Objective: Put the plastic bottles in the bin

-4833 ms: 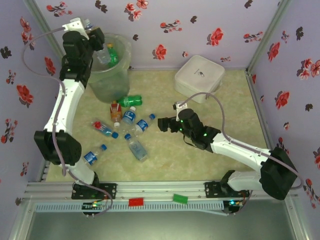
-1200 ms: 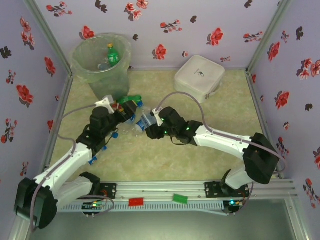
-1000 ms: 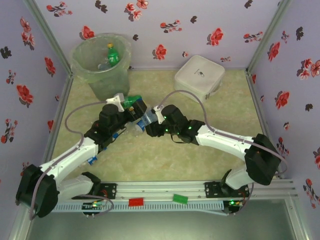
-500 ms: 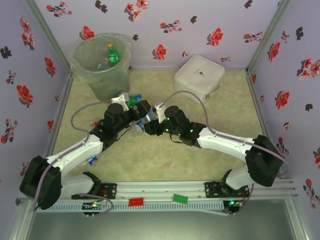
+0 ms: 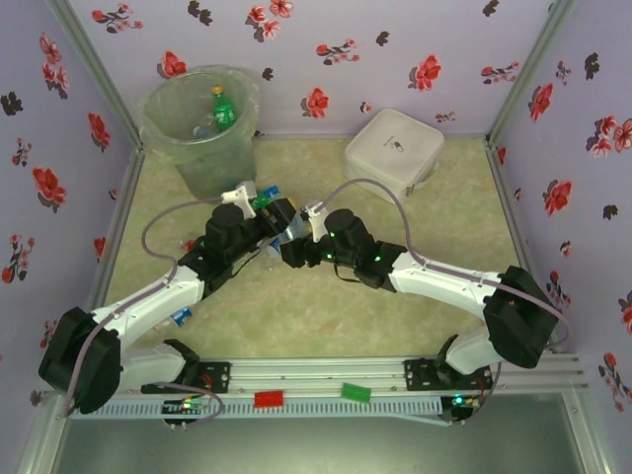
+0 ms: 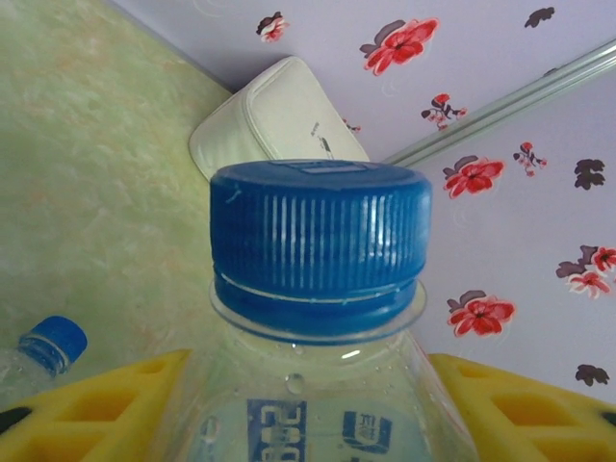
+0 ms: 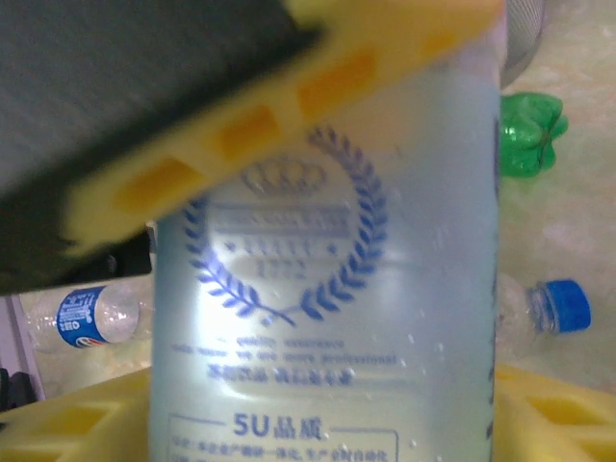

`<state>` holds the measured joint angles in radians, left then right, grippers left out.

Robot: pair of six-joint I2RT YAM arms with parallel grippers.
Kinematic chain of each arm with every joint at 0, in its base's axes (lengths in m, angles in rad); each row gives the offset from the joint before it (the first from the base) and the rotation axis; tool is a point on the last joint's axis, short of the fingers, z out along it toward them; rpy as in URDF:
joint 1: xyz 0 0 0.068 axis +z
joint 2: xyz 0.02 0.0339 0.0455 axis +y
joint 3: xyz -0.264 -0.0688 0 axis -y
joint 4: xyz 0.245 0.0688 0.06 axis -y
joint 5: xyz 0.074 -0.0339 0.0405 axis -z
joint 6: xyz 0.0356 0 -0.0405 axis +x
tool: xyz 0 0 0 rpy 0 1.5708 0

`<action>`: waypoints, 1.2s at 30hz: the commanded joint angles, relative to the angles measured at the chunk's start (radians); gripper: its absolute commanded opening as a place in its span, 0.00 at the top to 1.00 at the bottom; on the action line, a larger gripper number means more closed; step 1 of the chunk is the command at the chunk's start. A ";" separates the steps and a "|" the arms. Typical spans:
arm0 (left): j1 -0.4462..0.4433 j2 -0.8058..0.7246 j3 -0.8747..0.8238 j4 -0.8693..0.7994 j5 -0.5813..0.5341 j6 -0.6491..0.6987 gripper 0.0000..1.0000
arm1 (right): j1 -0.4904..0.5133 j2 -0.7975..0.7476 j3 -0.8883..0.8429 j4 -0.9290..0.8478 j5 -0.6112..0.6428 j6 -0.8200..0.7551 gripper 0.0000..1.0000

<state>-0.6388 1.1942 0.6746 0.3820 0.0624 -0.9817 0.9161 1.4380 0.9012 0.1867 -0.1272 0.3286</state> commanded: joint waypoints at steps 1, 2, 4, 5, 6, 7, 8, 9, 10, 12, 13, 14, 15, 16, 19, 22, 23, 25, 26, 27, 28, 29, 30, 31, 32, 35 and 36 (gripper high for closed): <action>-0.001 0.008 0.015 0.005 -0.038 0.013 0.44 | -0.006 -0.021 0.004 0.033 0.043 0.001 0.15; 0.001 0.011 0.020 0.005 -0.051 0.021 0.44 | -0.006 -0.032 -0.004 0.029 0.052 0.000 0.10; 0.018 0.019 0.031 -0.002 -0.063 0.035 0.44 | -0.007 -0.059 -0.026 0.029 0.076 0.001 0.03; 0.035 0.021 0.042 -0.005 -0.064 0.045 0.44 | -0.009 -0.079 -0.043 0.030 0.099 0.005 0.01; 0.051 0.025 0.054 -0.008 -0.067 0.057 0.44 | -0.010 -0.097 -0.057 0.030 0.118 0.010 0.00; 0.069 0.027 0.072 -0.019 -0.067 0.080 0.44 | -0.013 -0.120 -0.074 0.033 0.135 0.010 0.00; 0.092 0.032 0.097 -0.036 -0.069 0.104 0.44 | -0.014 -0.143 -0.092 0.033 0.155 0.009 0.00; 0.111 0.037 0.128 -0.057 -0.069 0.131 0.44 | -0.017 -0.162 -0.106 0.029 0.177 0.005 0.00; 0.129 0.042 0.162 -0.077 -0.067 0.157 0.44 | -0.018 -0.177 -0.117 0.023 0.197 0.001 0.00; 0.161 0.055 0.246 -0.127 -0.063 0.232 0.44 | -0.026 -0.202 -0.133 0.001 0.243 -0.006 0.00; 0.178 0.062 0.298 -0.162 -0.062 0.277 0.44 | -0.031 -0.212 -0.140 -0.011 0.272 -0.008 0.00; 0.196 0.073 0.356 -0.194 -0.062 0.321 0.44 | -0.037 -0.217 -0.143 -0.030 0.299 -0.007 0.00; 0.215 0.087 0.415 -0.222 -0.062 0.355 0.44 | -0.043 -0.222 -0.143 -0.052 0.330 -0.004 0.00; 0.233 0.103 0.466 -0.240 -0.058 0.384 0.44 | -0.047 -0.224 -0.143 -0.069 0.354 0.001 0.00; 0.289 0.175 0.640 -0.316 -0.055 0.471 0.44 | -0.058 -0.234 -0.146 -0.110 0.420 0.013 0.00; 0.346 0.266 0.798 -0.378 -0.065 0.525 0.44 | -0.066 -0.252 -0.158 -0.123 0.482 0.023 0.00; 0.372 0.298 0.853 -0.395 -0.068 0.533 0.44 | -0.070 -0.260 -0.162 -0.125 0.490 0.022 0.00; 0.416 0.361 0.942 -0.413 -0.070 0.529 0.44 | -0.078 -0.275 -0.168 -0.133 0.502 0.021 0.00; 0.439 0.392 0.983 -0.421 -0.071 0.515 0.44 | -0.080 -0.282 -0.169 -0.140 0.508 0.021 0.00; 0.459 0.416 1.012 -0.421 -0.072 0.500 0.44 | -0.081 -0.289 -0.171 -0.144 0.513 0.020 0.00; 0.477 0.449 1.043 -0.420 -0.079 0.485 0.44 | -0.082 -0.296 -0.173 -0.151 0.521 0.019 0.00; 0.492 0.479 1.074 -0.423 -0.087 0.470 0.45 | -0.083 -0.303 -0.174 -0.159 0.525 0.017 0.00; 0.505 0.506 1.098 -0.430 -0.090 0.458 0.45 | -0.085 -0.307 -0.177 -0.163 0.528 0.014 0.00; 0.517 0.534 1.129 -0.438 -0.094 0.445 0.45 | -0.086 -0.316 -0.178 -0.168 0.532 0.014 0.00; 0.527 0.560 1.154 -0.447 -0.106 0.440 0.45 | -0.086 -0.322 -0.183 -0.171 0.536 0.014 0.00; 0.550 0.619 1.208 -0.473 -0.131 0.429 0.45 | -0.088 -0.343 -0.192 -0.182 0.541 0.016 0.00; 0.556 0.634 1.223 -0.487 -0.133 0.421 0.45 | -0.087 -0.349 -0.195 -0.184 0.543 0.016 0.00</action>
<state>-0.0948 1.8030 1.8305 -0.0620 -0.0349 -0.5358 0.8371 1.1164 0.7280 0.0246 0.3714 0.3408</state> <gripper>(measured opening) 0.555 0.996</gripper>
